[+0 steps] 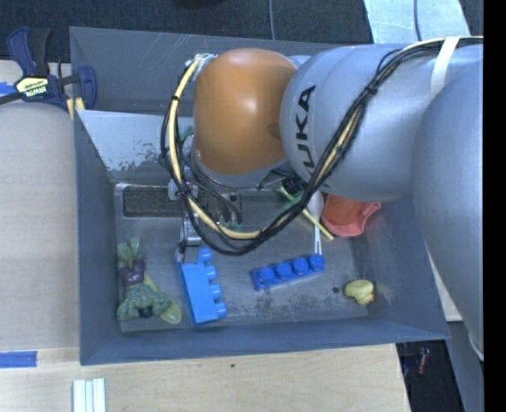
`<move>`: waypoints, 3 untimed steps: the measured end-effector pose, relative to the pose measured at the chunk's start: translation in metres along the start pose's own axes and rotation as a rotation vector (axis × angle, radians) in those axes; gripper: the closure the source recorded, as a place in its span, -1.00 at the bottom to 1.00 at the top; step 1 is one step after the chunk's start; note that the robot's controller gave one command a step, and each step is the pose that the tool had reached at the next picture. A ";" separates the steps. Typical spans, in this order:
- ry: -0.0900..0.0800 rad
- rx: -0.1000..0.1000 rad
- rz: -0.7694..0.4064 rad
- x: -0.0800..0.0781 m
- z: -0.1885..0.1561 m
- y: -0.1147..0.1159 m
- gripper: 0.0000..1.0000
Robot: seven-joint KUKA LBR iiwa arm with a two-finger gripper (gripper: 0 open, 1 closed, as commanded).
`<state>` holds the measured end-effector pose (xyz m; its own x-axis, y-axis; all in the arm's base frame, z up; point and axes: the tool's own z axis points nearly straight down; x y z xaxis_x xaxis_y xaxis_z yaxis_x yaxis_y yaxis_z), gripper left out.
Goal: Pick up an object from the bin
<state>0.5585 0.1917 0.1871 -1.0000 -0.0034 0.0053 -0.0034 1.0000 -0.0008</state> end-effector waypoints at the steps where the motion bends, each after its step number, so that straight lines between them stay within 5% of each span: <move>1: -0.008 -0.002 0.004 -0.002 -0.005 -0.001 -1.00; 2: -0.010 -0.003 0.158 0.048 0.036 0.028 -1.00; 3: -0.011 -0.004 0.259 0.075 0.064 0.051 -1.00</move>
Offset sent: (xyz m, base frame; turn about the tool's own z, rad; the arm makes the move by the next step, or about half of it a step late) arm -0.0684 0.0414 -0.0510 0.2024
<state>0.4833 0.2427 0.1237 -0.9674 0.2531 -0.0053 0.2531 0.9674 0.0033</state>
